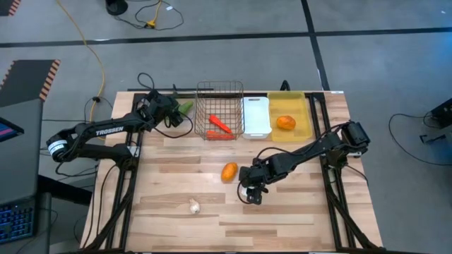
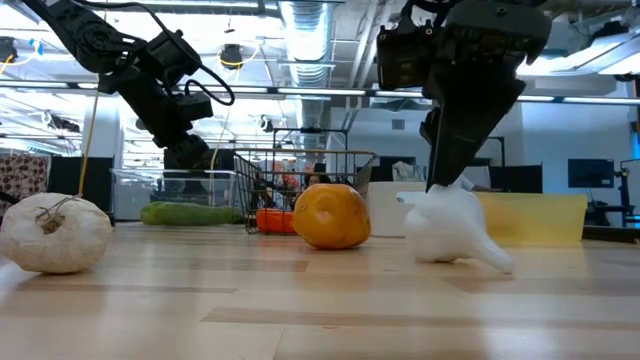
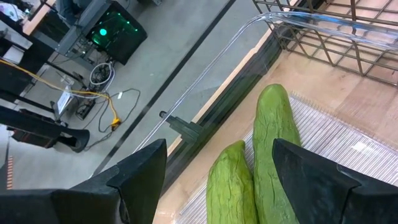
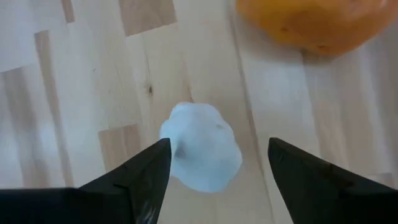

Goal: Sort produce into baskets
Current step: Put the top garlic into the white bin

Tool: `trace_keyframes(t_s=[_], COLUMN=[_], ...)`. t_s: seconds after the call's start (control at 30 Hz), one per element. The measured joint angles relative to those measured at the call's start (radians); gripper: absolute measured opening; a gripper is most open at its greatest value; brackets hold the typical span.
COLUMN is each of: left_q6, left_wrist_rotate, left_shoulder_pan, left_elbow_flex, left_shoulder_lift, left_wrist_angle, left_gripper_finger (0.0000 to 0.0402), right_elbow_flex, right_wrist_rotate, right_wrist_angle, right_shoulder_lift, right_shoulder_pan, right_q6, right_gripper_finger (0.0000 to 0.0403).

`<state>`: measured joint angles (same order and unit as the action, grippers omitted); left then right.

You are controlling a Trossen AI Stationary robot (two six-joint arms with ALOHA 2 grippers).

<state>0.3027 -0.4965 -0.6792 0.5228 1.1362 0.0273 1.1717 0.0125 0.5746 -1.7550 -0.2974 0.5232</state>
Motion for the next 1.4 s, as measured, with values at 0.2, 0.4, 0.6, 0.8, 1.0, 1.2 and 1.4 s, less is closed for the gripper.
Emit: trace_keyframes(t_s=[0.2,0.4,0.6,0.8,1.0,1.2,1.4], left_q6=[0.000,-0.009,-0.010,-0.011,-0.008,0.011,-0.014], left_wrist_rotate=[0.000,0.000,0.001,0.001,0.002,0.002,0.090], left_shoulder_pan=[0.000,0.000,0.000,0.000,0.001,0.019,0.076], left_elbow_flex=[0.000,0.000,0.000,0.000,0.000,0.048,0.162], left_shoulder_lift=[0.000,0.000,0.000,0.000,-0.001,0.000,-0.001], left_wrist_angle=[0.000,0.000,0.000,0.000,0.000,0.013,0.081], left_gripper_finger=[0.0279,0.0279,0.0279,0.0279,0.0279,0.0279,0.0279], right_elbow_flex=[0.001,0.001,0.002,0.004,0.006,0.011,0.052], right_wrist_rotate=[-0.110,-0.114,-0.043,-0.039,-0.041,-0.041,-0.019], right_wrist_angle=[-0.008,-0.010,-0.023,-0.052,-0.057,-0.049,0.011], right_shoulder_lift=[0.000,0.000,-0.036,-0.099,-0.127,-0.097,-0.033], right_shoulder_pan=[0.000,-0.012,-0.040,-0.049,-0.035,-0.014,0.047], right_q6=[0.000,-0.035,-0.061,-0.060,-0.045,-0.051,-0.105], right_gripper_finger=[0.0297,0.0297,0.0297,0.0297,0.0276,0.0233,0.0227])
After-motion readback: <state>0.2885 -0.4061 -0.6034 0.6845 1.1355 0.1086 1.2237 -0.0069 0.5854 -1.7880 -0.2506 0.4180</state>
